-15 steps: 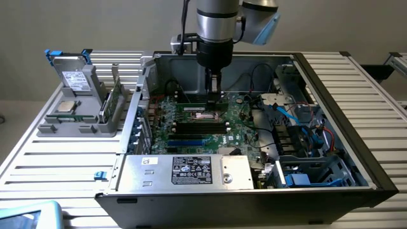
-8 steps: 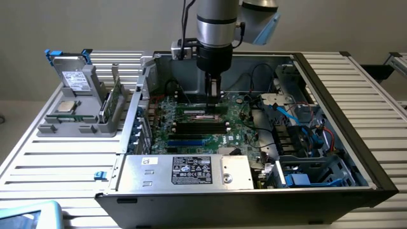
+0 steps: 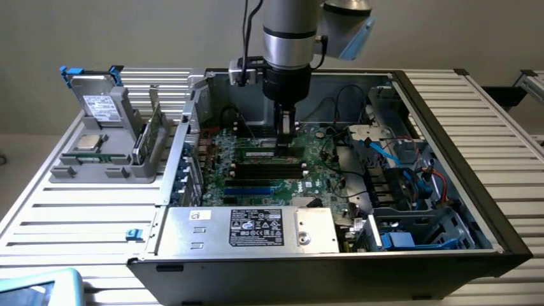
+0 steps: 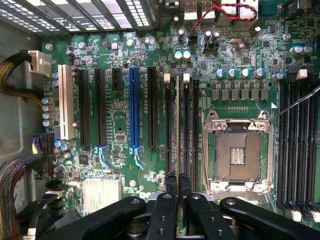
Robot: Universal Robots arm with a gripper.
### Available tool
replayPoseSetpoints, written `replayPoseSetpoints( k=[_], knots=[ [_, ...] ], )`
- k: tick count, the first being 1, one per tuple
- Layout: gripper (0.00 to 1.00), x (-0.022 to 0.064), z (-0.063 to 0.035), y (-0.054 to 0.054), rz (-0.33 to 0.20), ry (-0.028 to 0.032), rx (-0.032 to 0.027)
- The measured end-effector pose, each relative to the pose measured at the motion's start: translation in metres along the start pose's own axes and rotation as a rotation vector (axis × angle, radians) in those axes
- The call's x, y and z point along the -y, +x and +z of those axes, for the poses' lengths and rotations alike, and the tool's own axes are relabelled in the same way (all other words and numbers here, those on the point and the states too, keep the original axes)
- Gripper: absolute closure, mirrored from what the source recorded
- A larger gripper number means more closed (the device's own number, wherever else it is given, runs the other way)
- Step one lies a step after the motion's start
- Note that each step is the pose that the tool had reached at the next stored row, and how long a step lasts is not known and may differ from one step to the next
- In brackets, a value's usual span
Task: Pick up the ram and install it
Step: 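Insert the ram into the slot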
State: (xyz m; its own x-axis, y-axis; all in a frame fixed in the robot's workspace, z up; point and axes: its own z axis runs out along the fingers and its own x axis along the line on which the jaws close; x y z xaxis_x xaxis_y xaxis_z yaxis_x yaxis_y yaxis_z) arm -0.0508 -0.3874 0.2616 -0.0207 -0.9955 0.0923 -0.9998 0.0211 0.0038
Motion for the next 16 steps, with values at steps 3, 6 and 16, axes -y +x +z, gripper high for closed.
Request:
replayPoseSetpoints(
  k=[3, 6, 16],
  knots=[
    [0.86, 0.0001, 0.0022, 0.002, -0.001, -0.0004, 0.0001],
    [0.86, 0.0001, 0.0057, 0.002, -0.001, -0.0009, -0.0001],
    [0.86, 0.0002, 0.0177, 0.001, -0.004, -0.0009, -0.0002]
  ],
)
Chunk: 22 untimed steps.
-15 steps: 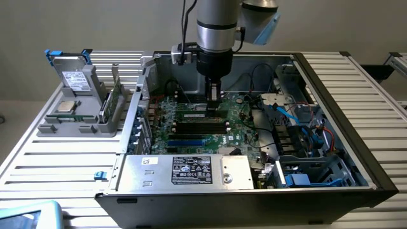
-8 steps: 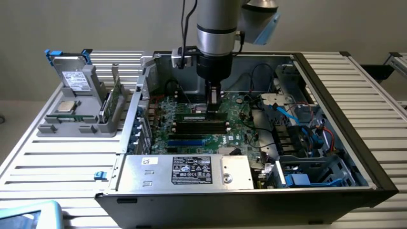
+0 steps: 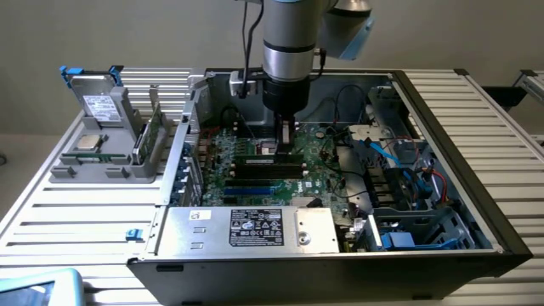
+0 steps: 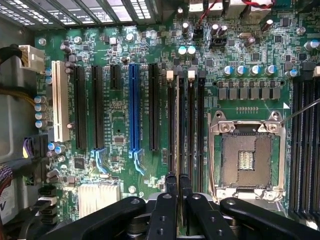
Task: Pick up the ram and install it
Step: 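Insert the ram into the slot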
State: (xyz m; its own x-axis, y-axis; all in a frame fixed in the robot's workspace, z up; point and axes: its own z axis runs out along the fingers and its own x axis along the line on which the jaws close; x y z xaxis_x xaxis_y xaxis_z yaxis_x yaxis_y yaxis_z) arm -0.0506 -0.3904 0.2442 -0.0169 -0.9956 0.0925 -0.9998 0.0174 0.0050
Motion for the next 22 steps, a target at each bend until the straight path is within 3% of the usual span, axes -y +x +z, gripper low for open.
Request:
replayPoseSetpoints(
  k=[22],
  knots=[
    [0.86, 0.0001, 0.0073, 0.0029, -0.004, -0.0002, 0.0001]
  ],
)
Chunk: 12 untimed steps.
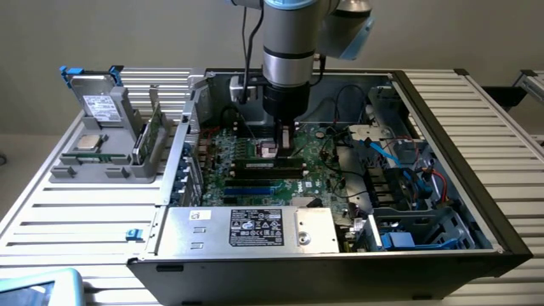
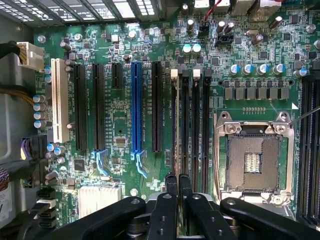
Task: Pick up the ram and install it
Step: 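Insert the ram into the slot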
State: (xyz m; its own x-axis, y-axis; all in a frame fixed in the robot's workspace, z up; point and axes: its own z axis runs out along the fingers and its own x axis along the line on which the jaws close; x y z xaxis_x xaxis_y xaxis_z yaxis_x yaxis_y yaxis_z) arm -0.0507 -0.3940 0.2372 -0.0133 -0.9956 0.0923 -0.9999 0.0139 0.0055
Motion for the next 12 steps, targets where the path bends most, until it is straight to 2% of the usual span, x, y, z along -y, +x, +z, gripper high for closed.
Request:
replayPoseSetpoints(
  k=[12],
  knots=[
    [0.86, 0.0005, 0.002, 0.0019, 0.0, 0.0, -0.0001]
  ],
)
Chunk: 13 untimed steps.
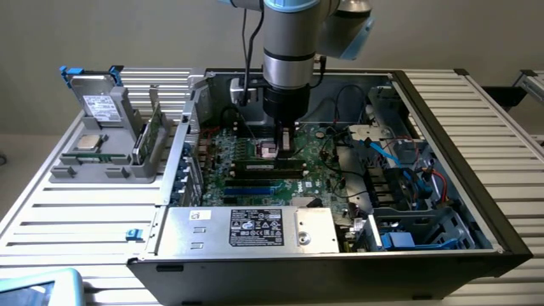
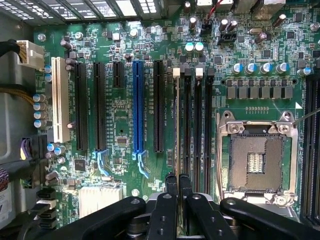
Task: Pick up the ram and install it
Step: 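Insert the ram into the slot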
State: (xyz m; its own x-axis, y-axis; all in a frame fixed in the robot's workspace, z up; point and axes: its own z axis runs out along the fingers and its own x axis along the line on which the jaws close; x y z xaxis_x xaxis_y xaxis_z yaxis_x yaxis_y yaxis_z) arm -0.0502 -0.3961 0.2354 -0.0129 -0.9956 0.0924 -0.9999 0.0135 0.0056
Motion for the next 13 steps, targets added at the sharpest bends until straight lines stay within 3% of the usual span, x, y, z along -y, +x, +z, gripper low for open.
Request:
replayPoseSetpoints(
  k=[13],
  knots=[
    [0.86, 0.0001, 0.0039, -0.0003, 0.0, 0.0001, 0.0002]
  ],
)
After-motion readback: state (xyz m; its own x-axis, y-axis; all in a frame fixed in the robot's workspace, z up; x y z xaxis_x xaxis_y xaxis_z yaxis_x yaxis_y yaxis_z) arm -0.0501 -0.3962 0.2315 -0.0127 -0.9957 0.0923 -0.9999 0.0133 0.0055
